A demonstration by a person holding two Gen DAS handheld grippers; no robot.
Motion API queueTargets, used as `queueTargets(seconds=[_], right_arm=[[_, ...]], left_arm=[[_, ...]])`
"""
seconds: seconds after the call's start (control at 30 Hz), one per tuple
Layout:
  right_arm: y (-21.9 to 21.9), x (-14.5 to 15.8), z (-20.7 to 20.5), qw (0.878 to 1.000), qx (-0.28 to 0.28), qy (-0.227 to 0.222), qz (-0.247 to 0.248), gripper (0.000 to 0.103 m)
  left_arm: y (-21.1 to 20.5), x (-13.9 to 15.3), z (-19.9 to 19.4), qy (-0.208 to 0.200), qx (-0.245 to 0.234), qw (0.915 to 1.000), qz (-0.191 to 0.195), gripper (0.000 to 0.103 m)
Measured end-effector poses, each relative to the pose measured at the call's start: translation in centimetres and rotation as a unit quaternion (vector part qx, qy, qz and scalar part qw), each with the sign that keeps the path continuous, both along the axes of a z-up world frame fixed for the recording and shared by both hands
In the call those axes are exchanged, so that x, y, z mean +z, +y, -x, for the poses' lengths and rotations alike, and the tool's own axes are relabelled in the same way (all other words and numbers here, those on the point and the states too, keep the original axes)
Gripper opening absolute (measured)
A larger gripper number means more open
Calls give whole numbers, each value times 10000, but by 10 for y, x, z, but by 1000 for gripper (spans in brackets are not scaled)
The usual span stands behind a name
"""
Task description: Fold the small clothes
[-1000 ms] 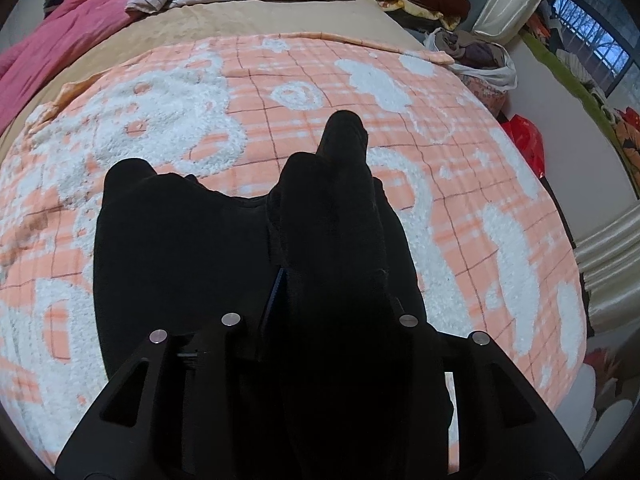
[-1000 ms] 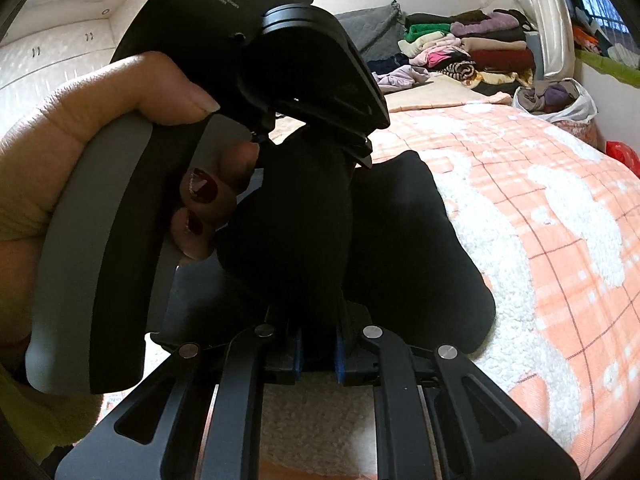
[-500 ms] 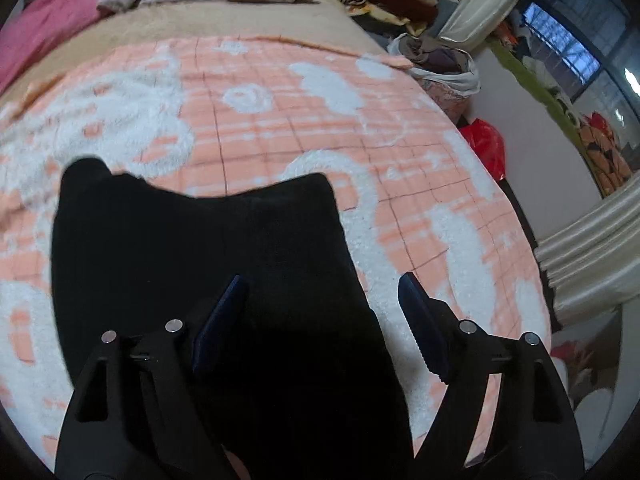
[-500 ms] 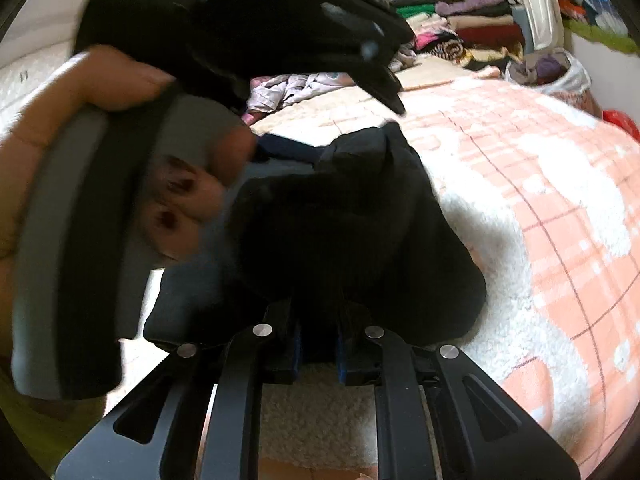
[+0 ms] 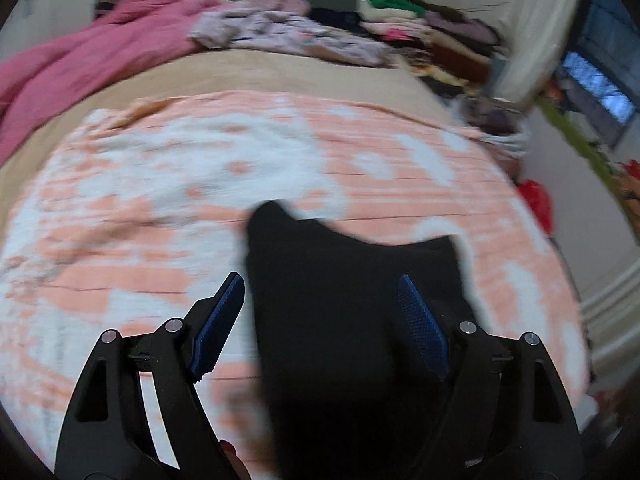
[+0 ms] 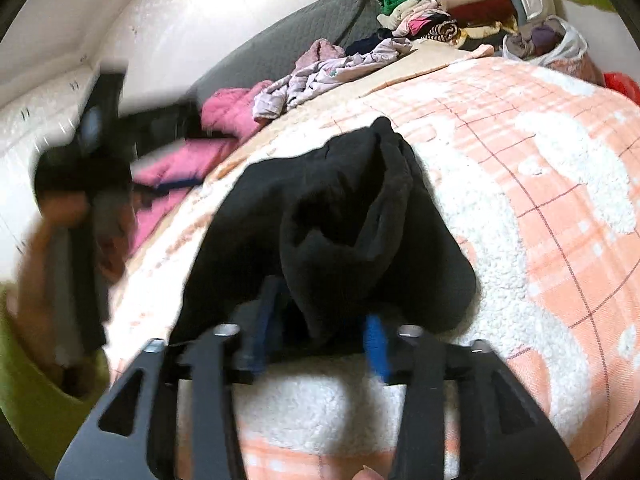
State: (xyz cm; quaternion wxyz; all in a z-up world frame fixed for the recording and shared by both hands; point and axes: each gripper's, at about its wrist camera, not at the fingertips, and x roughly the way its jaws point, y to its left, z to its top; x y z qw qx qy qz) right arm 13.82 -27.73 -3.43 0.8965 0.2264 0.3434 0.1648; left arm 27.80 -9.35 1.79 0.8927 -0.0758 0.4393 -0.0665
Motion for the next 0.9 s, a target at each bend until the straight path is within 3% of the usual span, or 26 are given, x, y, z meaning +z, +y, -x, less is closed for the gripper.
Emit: queueTargets(seconds=[0.07, 0.13, 0.33, 0.5, 0.57, 0.67, 0.73, 0.8, 0.9], right_arm=[[-5, 6, -6, 9998, 24, 25, -195, 59], [-7, 12, -12, 9995, 97, 75, -298, 72], [-15, 15, -43, 9952, 289, 558, -748, 82], [-9, 11, -73, 9924, 551, 996, -477, 81], [-13, 4, -83, 9899, 518, 1144, -654, 78], [-15, 1, -88, 9903, 476, 1212, -495, 57], [-11, 1, -88, 9905, 642, 1166, -337, 35], [-12, 0, -90, 9910, 679, 1117, -288, 23], [-14, 10, -86, 9940, 724, 806, -152, 20]], left_arm=[[18, -13, 0, 184, 140, 9997, 90, 71], [28, -24, 5, 304, 208, 9992, 129, 71], [27, -33, 21, 336, 62, 9993, 179, 71], [24, -36, 22, 355, 3, 9992, 183, 71], [22, -37, 21, 377, -11, 9991, 191, 71], [20, -39, 21, 390, -37, 9991, 175, 71], [18, -39, 21, 398, -76, 9990, 190, 71], [16, -39, 21, 411, -103, 9989, 215, 69], [11, -36, 23, 377, -186, 9988, 235, 60]])
